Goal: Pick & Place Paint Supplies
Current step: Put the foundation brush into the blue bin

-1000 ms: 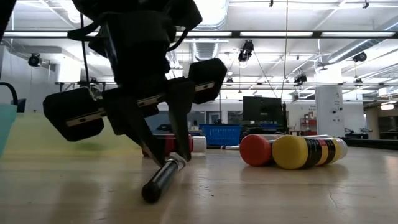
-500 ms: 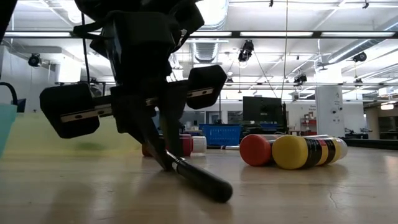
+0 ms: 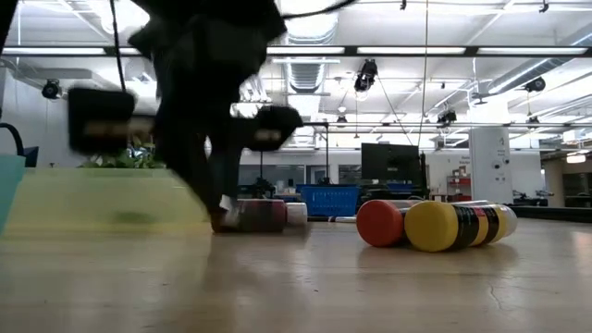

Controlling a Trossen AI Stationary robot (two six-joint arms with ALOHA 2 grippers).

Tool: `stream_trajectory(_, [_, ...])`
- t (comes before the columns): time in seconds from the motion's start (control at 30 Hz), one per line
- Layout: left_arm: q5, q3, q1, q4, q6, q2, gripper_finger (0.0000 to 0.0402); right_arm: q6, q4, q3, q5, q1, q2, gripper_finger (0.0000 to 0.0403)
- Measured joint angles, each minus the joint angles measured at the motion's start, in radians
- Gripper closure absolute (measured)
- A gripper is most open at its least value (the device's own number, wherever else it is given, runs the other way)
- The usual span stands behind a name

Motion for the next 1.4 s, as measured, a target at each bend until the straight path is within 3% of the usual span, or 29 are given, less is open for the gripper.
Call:
stream_trajectory(0.27, [0.029,-0.012,0.002,-0.247,-0.220,-0.220,0.0365,-0.039,0.016,0.000,0.031,-0.003,-0.011,0.0232])
stream_trajectory(0.43, [0.082,-0.140,-0.065,-0.329,-0.406,-0.390,0.0365,-0.062,0.013,0.000,0.058,-0.003,-0.034,0.0232])
stream_trajectory(0.6, [0.095,-0.288,-0.213,-0.332,-0.719,-0.609,0.0364,-0.073,0.012,0.000,0.080,-0.004,-0.066,0.0232])
stream_trajectory(0.83, [0.083,-0.397,-0.513,-0.326,-1.174,-0.863,0.0364,-0.095,0.013,0.000,0.106,-0.010,-0.108,0.0232])
stream_trajectory(1.07, [0.041,-0.476,-0.694,-0.321,-1.438,-0.894,0.0364,-0.106,0.013,0.000,0.132,-0.010,-0.119,0.0232])
stream_trajectory(1.4, [-0.026,-0.513,-0.697,-0.324,-1.510,-0.895,0.0364,-0.087,0.013,0.000,0.132,-0.009,-0.109,0.0232])
